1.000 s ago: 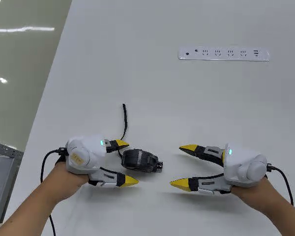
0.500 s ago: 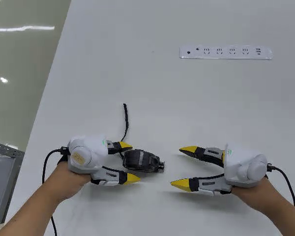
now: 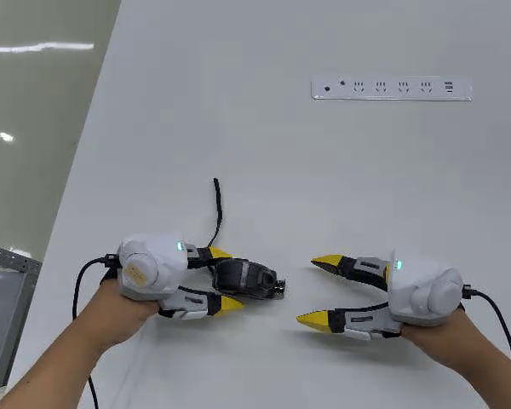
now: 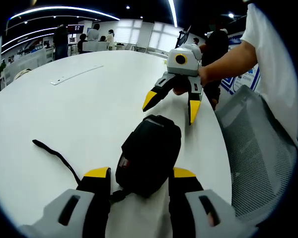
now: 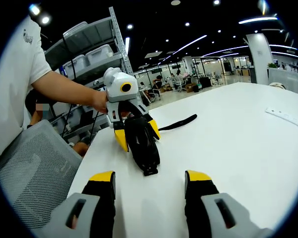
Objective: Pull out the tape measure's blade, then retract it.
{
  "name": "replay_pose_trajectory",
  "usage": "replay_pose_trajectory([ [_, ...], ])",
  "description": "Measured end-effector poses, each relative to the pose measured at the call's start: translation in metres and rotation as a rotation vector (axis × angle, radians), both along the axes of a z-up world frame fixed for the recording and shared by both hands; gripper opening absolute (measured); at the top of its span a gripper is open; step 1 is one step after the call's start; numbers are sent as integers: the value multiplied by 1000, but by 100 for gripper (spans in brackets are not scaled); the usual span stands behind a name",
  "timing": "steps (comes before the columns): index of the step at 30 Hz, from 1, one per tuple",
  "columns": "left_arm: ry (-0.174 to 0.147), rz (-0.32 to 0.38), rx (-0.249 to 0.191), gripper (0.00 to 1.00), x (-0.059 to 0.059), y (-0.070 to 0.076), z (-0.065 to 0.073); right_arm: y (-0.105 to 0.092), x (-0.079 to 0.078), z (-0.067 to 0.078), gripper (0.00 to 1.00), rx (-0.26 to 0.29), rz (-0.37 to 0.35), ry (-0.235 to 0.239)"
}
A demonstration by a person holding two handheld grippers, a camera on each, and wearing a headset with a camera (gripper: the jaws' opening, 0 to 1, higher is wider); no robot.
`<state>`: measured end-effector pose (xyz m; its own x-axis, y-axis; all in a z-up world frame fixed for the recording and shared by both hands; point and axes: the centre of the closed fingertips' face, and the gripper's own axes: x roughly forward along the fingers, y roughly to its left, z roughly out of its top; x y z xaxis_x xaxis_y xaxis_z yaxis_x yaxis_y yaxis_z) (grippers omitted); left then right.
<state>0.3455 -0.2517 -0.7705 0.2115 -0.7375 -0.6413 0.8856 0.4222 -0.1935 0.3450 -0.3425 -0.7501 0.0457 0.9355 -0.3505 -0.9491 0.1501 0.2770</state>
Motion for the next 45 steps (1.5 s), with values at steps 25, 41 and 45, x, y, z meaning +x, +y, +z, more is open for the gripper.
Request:
replay_pose_trajectory([
  [25, 5, -1, -8, 34, 0, -3, 0, 0, -2, -2, 55, 1, -4, 8],
  [41, 0, -7, -2, 34, 1, -3, 0, 1, -1, -4, 54, 0, -5, 9],
  [45, 0, -9, -5, 33, 0, -3, 1, 3, -2, -5, 54, 0, -1, 2],
])
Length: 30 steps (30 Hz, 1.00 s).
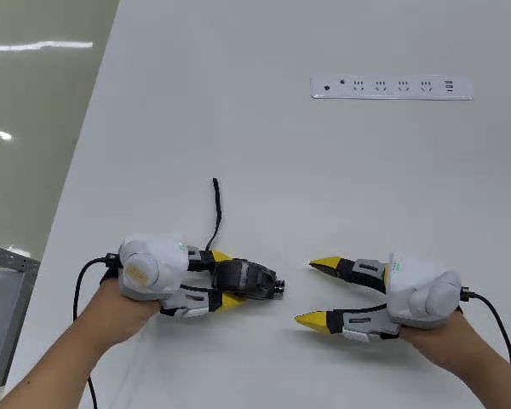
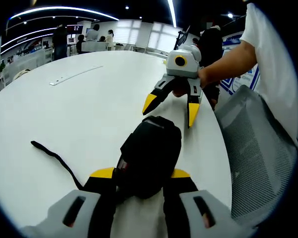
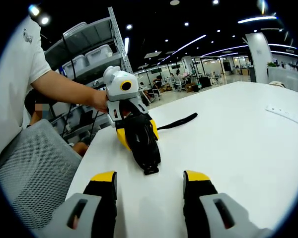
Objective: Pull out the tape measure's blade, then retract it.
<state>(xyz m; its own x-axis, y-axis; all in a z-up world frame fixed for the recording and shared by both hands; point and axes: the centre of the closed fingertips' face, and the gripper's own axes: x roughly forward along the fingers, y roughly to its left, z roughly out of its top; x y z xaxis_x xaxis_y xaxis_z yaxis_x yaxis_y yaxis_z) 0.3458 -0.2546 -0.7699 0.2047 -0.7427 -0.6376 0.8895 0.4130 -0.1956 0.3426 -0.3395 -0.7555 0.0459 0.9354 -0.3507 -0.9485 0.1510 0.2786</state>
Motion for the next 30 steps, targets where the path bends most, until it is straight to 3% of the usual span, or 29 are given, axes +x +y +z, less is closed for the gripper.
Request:
replay_pose_trajectory([
  [10, -2, -3, 1, 33, 0, 0, -1, 9, -3, 0, 50, 11, 44, -58],
  [12, -1, -2, 1, 33, 0, 0, -1, 11, -4, -3, 48, -5, 69, -102],
  [30, -2, 5, 1, 33, 0, 1, -1, 24, -4, -13, 40, -15, 109, -126],
])
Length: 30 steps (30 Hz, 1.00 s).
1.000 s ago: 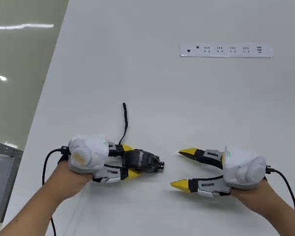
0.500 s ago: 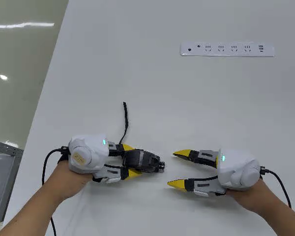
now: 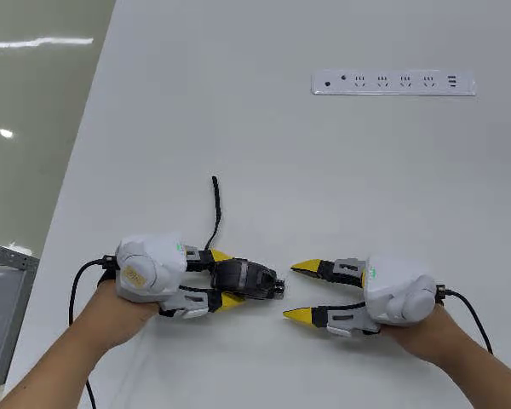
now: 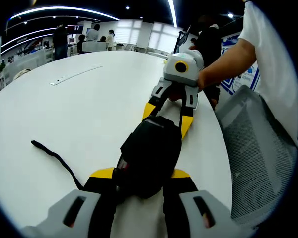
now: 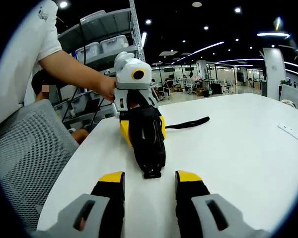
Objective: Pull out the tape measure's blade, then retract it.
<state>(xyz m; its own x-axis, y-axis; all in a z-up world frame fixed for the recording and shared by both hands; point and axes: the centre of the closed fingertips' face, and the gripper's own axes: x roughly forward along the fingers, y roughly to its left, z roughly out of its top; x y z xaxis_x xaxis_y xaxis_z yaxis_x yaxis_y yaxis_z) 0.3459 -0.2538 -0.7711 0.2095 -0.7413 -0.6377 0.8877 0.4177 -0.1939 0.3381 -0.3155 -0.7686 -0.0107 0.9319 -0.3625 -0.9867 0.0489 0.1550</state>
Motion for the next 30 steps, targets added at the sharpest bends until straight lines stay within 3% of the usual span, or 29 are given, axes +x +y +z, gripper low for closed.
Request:
replay_pose_trajectory([
  [11, 3, 2, -4, 33, 0, 0, 0, 5, 3, -9, 34, -10, 4, -13],
  [30, 1, 2, -6, 33, 0, 0, 0, 10, 5, -9, 23, -6, 12, -29],
])
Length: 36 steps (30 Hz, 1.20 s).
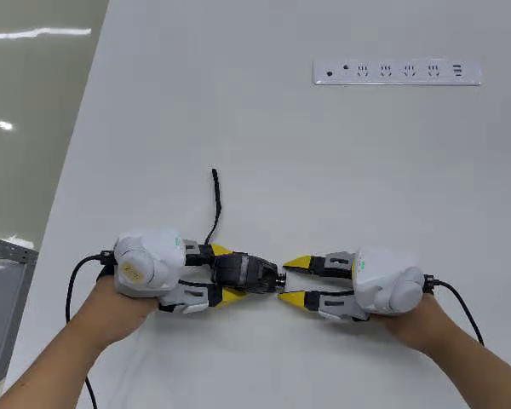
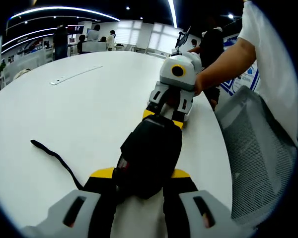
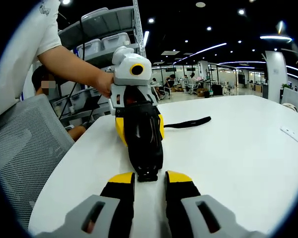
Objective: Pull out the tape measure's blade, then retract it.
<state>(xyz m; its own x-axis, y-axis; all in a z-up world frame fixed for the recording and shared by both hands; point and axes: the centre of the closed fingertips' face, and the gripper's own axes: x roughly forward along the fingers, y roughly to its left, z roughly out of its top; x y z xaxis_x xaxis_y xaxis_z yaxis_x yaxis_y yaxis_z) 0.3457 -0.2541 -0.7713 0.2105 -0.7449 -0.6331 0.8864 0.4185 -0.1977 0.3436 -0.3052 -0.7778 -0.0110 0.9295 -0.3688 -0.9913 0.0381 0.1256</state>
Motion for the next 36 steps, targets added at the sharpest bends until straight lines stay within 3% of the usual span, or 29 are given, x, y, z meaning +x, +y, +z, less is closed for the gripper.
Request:
replay_pose_trajectory([
  [18, -1, 1, 0, 33, 0, 0, -1, 5, -2, -3, 15, -3, 20, -17],
  [36, 0, 2, 1, 33, 0, 0, -1, 4, -3, -1, 14, 6, 18, -37],
])
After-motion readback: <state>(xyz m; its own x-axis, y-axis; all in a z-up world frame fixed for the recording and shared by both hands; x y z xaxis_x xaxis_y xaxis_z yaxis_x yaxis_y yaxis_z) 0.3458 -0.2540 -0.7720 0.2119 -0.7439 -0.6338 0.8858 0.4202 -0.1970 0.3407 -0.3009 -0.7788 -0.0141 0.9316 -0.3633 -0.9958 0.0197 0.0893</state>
